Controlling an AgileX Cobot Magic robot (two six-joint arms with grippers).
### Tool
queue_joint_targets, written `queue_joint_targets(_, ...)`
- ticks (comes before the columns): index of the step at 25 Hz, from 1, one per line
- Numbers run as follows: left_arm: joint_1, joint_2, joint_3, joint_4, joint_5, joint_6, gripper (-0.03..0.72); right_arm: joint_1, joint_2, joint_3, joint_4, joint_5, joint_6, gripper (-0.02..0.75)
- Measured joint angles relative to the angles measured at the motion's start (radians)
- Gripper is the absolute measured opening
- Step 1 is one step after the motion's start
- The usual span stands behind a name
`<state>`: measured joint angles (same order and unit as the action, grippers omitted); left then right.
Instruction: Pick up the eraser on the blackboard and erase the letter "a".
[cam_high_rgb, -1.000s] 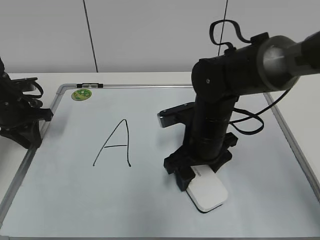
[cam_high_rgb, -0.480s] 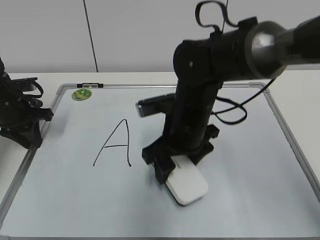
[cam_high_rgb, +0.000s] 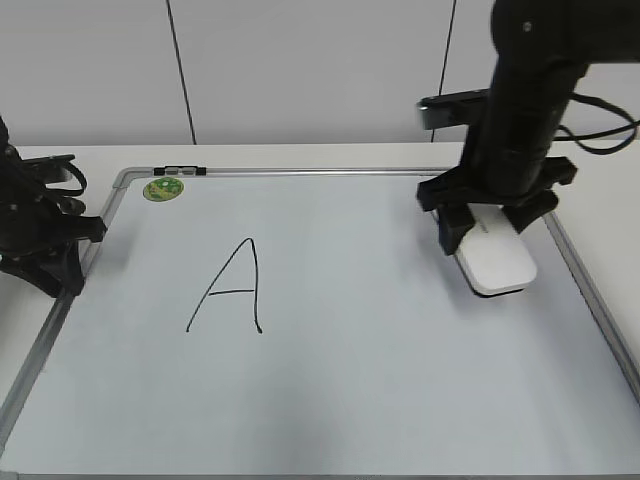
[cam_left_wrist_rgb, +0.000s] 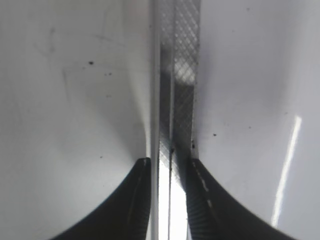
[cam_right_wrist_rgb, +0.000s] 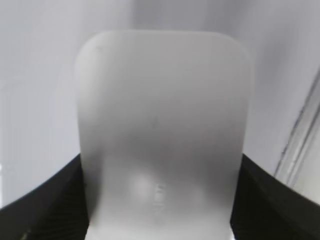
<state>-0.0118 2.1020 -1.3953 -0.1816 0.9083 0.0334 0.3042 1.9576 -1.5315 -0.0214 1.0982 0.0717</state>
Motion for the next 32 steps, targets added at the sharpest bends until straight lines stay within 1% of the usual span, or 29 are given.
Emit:
queue_joint_targets(2, 0.0, 0.0, 0.0, 0.0, 0.0, 0.0, 0.186, -0.071, 0.0, 0.0, -0.002, 0.0, 0.0, 0.537)
queue_joint_targets(4, 0.0, 0.0, 0.0, 0.0, 0.0, 0.0, 0.186, -0.108, 0.0, 0.0, -0.002, 0.0, -0.004, 0.537)
queue_joint_targets(5, 0.0, 0.0, 0.0, 0.0, 0.0, 0.0, 0.186, -0.143, 0.002, 0.0, -0.002, 0.0, -0.006, 0.537)
queue_joint_targets(9, 0.0, 0.0, 0.0, 0.0, 0.0, 0.0, 0.186, -0.204, 0.042, -0.009, -0.002, 0.013, -0.032, 0.537)
queue_joint_targets(13, 0.0, 0.0, 0.0, -0.002, 0.0, 0.0, 0.186, -0.226, 0.11, -0.05, -0.002, 0.045, -0.054, 0.537)
queue_joint_targets(15, 0.0, 0.0, 0.0, -0.001, 0.0, 0.0, 0.186, -0.234, 0.159, -0.1, 0.0, 0.071, -0.061, 0.537)
queue_joint_targets(20, 0.0, 0.0, 0.0, -0.001, 0.0, 0.0, 0.186, -0.245, 0.226, -0.168, 0.046, 0.099, -0.088, 0.537)
queue_joint_targets(24, 0.0, 0.0, 0.0, -0.001, 0.0, 0.002, 0.186, -0.256, 0.258, -0.178, 0.055, 0.101, -0.093, 0.537)
queue_joint_targets(28, 0.0, 0.0, 0.0, -0.004, 0.0, 0.003, 0.186, -0.285, 0.258, -0.179, 0.072, 0.104, -0.097, 0.537)
queue_joint_targets(32, 0.0, 0.0, 0.0, -0.006, 0.0, 0.004, 0.186, -0.292, 0.258, -0.179, 0.072, 0.104, -0.099, 0.537)
